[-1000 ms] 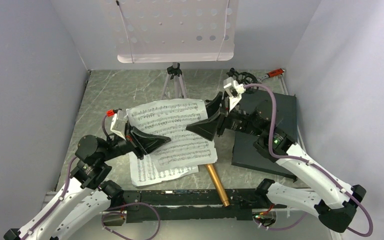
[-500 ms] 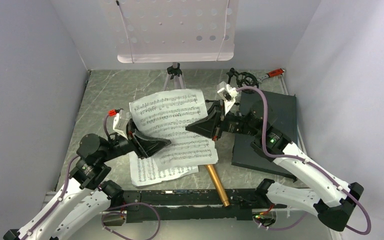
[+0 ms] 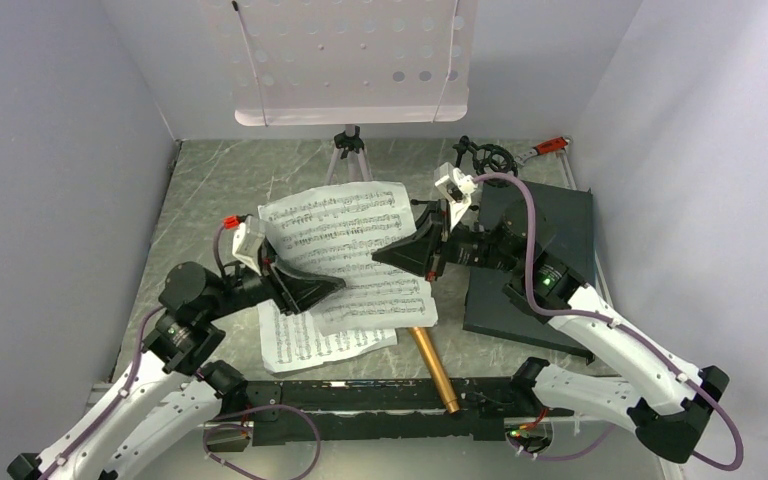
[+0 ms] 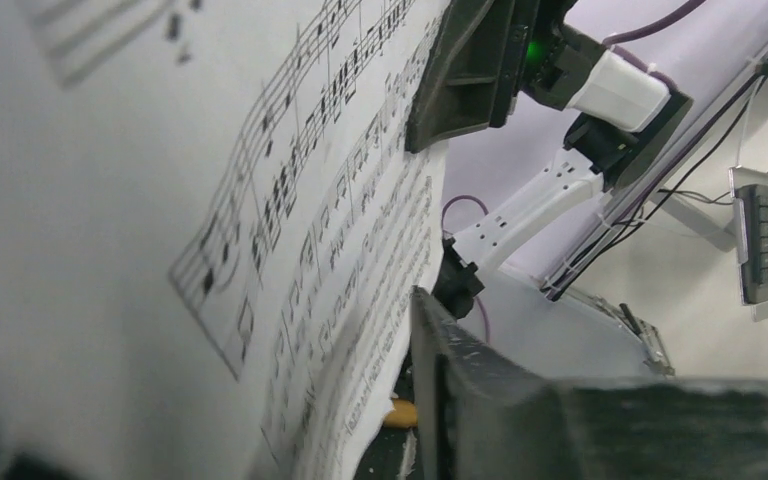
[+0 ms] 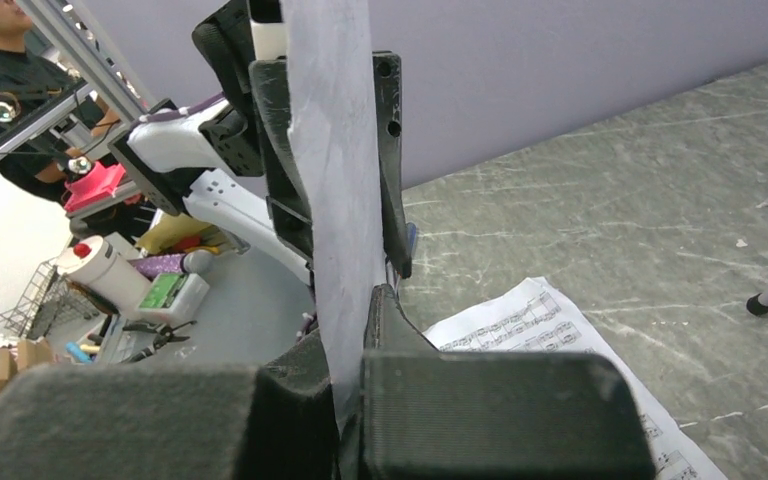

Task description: Set up the instrument practice props

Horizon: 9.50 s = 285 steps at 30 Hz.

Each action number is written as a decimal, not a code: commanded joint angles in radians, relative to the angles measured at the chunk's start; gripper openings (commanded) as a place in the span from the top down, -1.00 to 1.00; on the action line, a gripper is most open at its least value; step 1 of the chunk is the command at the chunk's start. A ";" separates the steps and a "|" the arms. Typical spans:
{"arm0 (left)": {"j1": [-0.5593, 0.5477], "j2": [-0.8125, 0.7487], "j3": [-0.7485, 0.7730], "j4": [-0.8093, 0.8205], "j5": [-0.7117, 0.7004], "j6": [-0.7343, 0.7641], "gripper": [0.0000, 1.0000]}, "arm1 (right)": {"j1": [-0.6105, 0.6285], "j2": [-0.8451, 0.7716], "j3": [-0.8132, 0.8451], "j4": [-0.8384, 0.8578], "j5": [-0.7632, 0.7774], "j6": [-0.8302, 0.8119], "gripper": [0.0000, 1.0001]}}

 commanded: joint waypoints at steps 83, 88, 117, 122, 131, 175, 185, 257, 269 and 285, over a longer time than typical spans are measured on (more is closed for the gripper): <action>-0.004 0.683 1.163 -0.391 -0.356 0.558 0.95 | -0.401 0.372 1.042 -0.572 0.491 -0.146 -0.58; -0.004 0.712 1.230 -0.413 -0.378 0.620 0.95 | -0.402 0.449 1.145 -0.594 0.497 -0.131 -0.35; -0.003 0.835 1.367 -0.415 -0.470 0.626 0.95 | -0.403 0.610 1.253 -0.609 0.533 -0.116 0.37; -0.002 0.848 1.365 -0.385 -0.467 0.622 0.95 | -0.403 0.626 1.254 -0.600 0.527 -0.120 0.38; 0.004 0.878 1.391 -0.381 -0.459 0.637 0.95 | -0.402 0.620 1.223 -0.571 0.503 -0.132 0.55; 0.058 1.004 1.491 -0.384 -0.342 0.593 0.95 | -0.404 0.398 0.865 -0.270 0.344 -0.217 1.00; 0.059 1.011 1.473 -0.364 -0.177 0.630 0.95 | -0.403 0.401 0.852 -0.242 0.235 -0.241 1.00; 0.059 1.081 1.493 -0.221 -0.042 0.736 0.68 | -0.402 0.398 0.817 -0.219 0.124 -0.239 1.00; 0.059 1.000 1.347 -0.158 -0.183 0.739 -0.34 | -0.402 0.392 0.802 -0.214 0.154 -0.236 0.95; 0.060 0.915 1.188 -0.096 -0.308 0.747 -0.26 | -0.402 0.377 0.787 -0.194 0.167 -0.221 0.32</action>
